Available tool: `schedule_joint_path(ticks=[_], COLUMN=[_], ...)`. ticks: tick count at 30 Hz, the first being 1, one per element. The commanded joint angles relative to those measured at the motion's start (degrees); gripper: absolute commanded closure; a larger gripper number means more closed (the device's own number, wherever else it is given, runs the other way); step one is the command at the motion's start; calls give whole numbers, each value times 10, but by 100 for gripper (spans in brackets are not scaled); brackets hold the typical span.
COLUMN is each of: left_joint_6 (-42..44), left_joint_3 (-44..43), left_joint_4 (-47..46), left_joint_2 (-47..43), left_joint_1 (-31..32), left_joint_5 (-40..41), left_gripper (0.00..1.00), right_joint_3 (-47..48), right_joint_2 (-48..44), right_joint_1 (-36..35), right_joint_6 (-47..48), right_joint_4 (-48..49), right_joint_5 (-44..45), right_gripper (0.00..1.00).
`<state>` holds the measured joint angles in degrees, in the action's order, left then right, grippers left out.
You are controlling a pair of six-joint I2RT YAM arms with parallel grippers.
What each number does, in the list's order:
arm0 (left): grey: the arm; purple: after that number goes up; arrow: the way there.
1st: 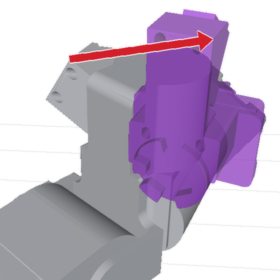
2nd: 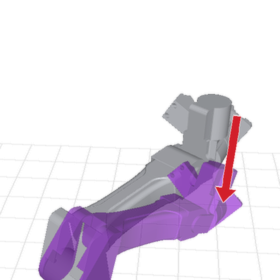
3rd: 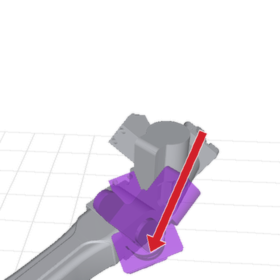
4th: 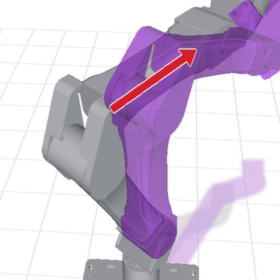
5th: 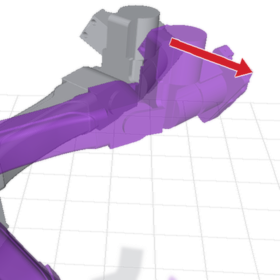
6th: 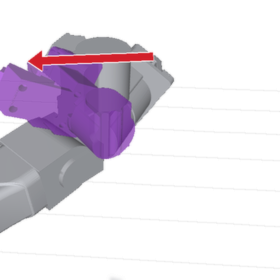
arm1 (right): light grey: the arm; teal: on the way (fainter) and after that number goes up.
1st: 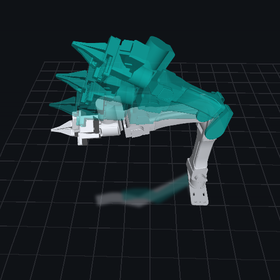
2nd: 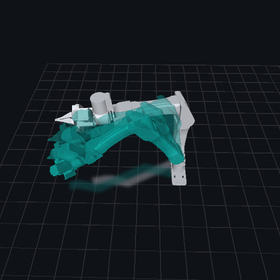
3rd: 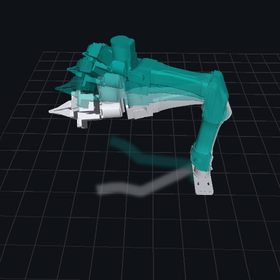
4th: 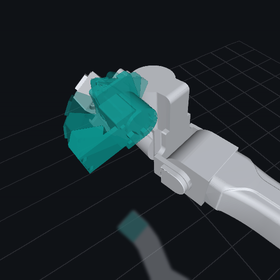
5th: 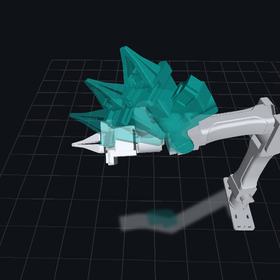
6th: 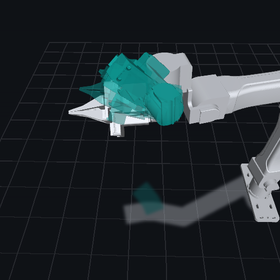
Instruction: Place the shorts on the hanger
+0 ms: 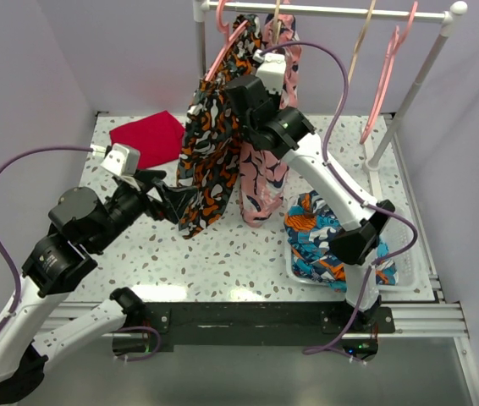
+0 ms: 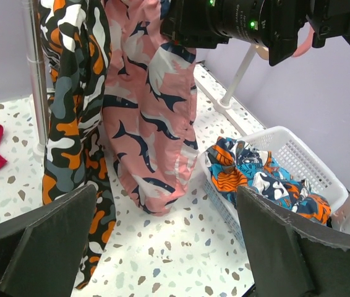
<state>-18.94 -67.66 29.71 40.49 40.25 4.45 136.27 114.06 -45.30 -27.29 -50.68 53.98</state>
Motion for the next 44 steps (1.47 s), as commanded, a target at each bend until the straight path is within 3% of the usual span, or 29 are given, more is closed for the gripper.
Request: schedule_joint_path(ticks=[1, 3, 6, 10, 18, 27, 32, 37, 44], left_joint_6=[-6, -10, -15, -21, -29, -51, -54, -67, -65], left_joint_3=[-1, -3, -4, 1, 29, 75, 170, 257, 278], left_joint_4=[-14, -11, -5, -3, 5, 5, -60, -106, -112], left_joint_2=[-1, 5, 15, 18, 45, 76, 48, 47, 45], left_joint_1=[-3, -3, -2, -2, -2, -2, -2, 10, 11], left_joint_5=[-8, -8, -9, -20, -22, 10, -28, -41, -30], left_gripper=[0, 0, 0, 0, 0, 0, 0, 0, 0], right_joint_3=[-6, -27, -44, -54, -226, -498, -672, -804, -851], right_joint_2=[-32, -54, -78, -105, -240, -445, -535, -589, -634], right_joint_1=[2, 2, 3, 3, 2, 2, -1, -2, -2], right_joint_6=[-31, -35, -44, -55, -51, -54, -68, -61, -47], right_joint_4=[40, 48, 65, 59, 90, 132, 174, 208, 211], right_joint_5=[-75, -111, -171, -231, -291, -419, -497, -470, -438], right_gripper=[72, 57, 45, 35, 12, 8, 2, 2, 2])
